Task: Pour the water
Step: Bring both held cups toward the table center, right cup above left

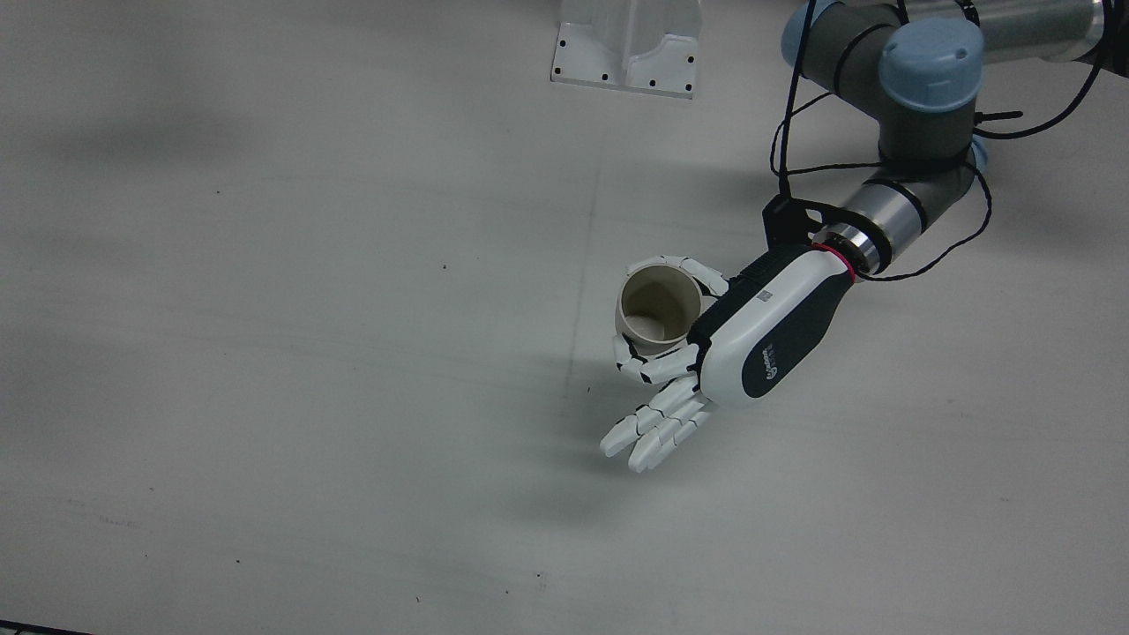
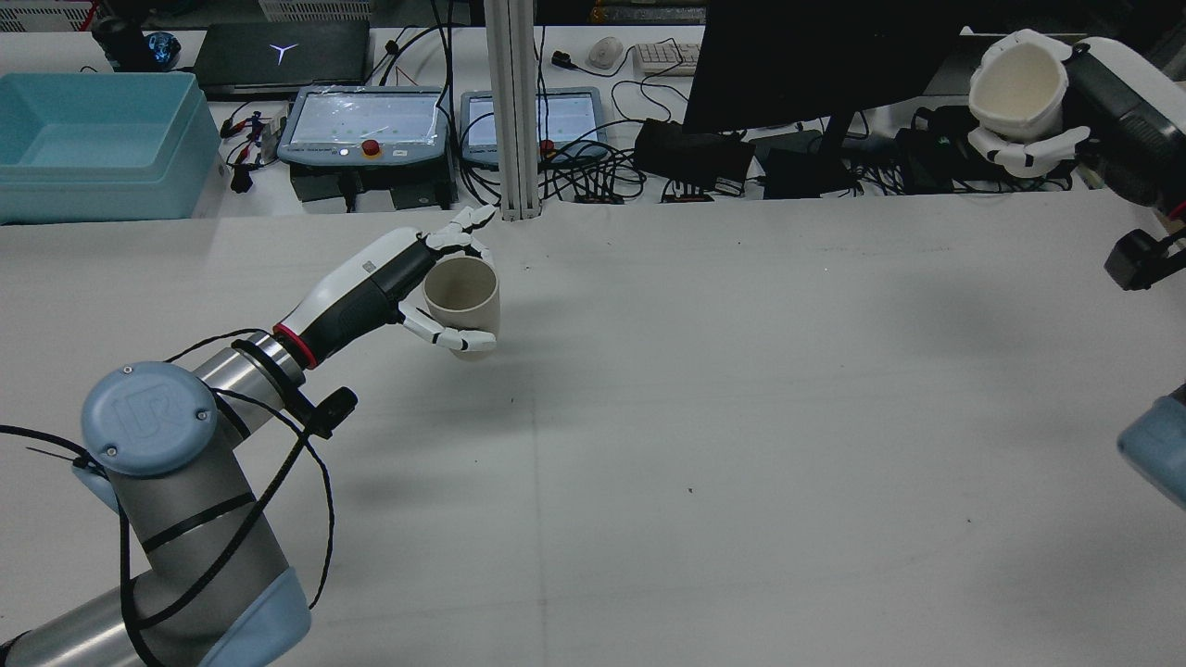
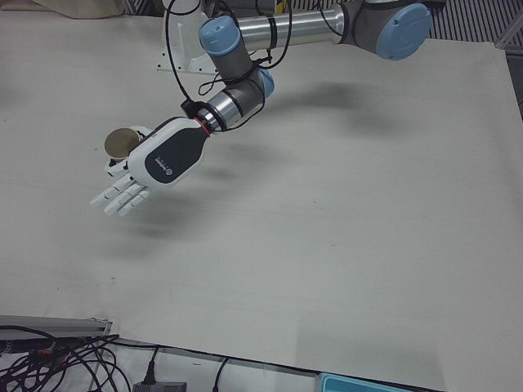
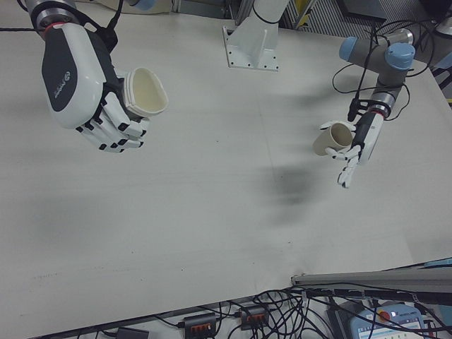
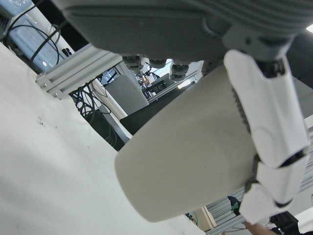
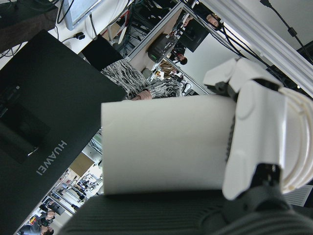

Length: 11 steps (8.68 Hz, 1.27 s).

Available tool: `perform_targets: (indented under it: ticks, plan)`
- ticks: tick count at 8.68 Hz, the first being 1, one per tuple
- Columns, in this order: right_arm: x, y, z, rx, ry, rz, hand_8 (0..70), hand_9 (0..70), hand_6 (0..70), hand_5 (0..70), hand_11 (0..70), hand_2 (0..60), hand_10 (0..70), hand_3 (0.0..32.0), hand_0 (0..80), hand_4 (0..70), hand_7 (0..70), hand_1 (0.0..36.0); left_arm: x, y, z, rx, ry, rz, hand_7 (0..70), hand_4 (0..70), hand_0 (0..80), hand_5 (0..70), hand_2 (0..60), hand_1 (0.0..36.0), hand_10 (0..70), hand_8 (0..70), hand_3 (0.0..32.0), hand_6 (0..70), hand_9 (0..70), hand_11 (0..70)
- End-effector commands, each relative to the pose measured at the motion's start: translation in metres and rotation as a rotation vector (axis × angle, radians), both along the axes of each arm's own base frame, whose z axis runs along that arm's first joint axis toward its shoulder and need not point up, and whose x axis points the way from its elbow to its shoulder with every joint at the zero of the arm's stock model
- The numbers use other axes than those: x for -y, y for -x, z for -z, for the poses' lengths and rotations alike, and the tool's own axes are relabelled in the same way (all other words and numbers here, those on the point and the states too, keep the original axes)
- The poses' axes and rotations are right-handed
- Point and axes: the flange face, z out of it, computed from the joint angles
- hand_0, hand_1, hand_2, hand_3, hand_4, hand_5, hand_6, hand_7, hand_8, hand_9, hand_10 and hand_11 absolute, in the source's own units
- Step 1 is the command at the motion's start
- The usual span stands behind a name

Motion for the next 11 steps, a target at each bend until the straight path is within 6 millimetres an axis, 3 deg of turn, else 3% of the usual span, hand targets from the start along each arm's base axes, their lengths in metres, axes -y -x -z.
perform_targets:
  ticks: [1,2,3,5,7,9,11]
  plan:
    - [-0.022,0.039,0.045,-0.027,0.031,0.027,39.8,56.2,36.0,70.0,51.2,50.4,34.1,0.0,75.7,11.7,60.4,36.0,-0.011,-0.070,0.013,0.075,-0.019,-0.048,6.0,33.0,44.9,47.9,60.0,34.2,1.6,1.3,0.0,6.2,1.2,4.1]
    - [-0.023,0.064,0.067,-0.063,0.041,0.042,38.7,54.8,36.5,70.0,50.4,52.8,33.3,0.0,80.0,12.3,61.3,36.0,-0.016,-0.089,0.024,0.076,-0.024,-0.067,6.1,33.1,45.2,48.1,60.0,34.6,1.6,1.3,0.0,6.4,1.2,4.2]
    - [-0.026,0.092,0.076,-0.086,0.057,0.053,37.9,53.7,37.3,70.0,49.2,54.8,32.2,0.0,80.0,13.2,62.7,36.0,-0.022,-0.104,0.039,0.086,-0.054,-0.072,6.0,33.0,45.3,48.0,60.0,34.7,1.6,1.3,0.0,6.4,1.1,4.2]
    - [-0.036,0.139,0.079,-0.147,0.069,0.054,35.8,51.3,37.6,70.0,47.0,55.6,30.3,0.0,80.0,14.9,63.6,36.0,-0.034,-0.129,0.061,0.081,-0.070,-0.097,6.3,33.1,45.5,48.9,60.0,35.3,1.6,1.2,0.0,6.7,0.9,4.2]
    - [-0.034,0.192,0.096,-0.200,0.059,0.031,33.6,48.6,38.9,70.0,45.5,57.4,28.8,0.0,80.0,18.0,66.3,36.0,-0.046,-0.146,0.091,0.080,-0.113,-0.104,6.4,33.2,45.5,49.0,60.0,35.5,1.6,1.2,0.0,6.8,0.9,4.1]
    - [-0.021,0.246,0.101,-0.260,0.071,0.040,33.4,48.3,39.8,70.0,47.2,60.0,30.0,0.0,80.0,19.6,67.3,36.0,-0.051,-0.154,0.096,0.072,-0.107,-0.099,6.4,33.1,45.6,49.1,60.0,35.8,1.6,1.2,0.0,6.9,0.8,4.1]
    - [-0.034,0.273,0.113,-0.270,0.055,0.040,32.9,47.6,39.1,70.0,47.9,60.0,30.5,0.0,80.0,19.0,66.2,36.0,-0.049,-0.167,0.095,0.085,-0.093,-0.094,6.7,33.2,45.6,49.5,60.0,36.0,1.6,1.2,0.0,7.1,0.8,4.2]
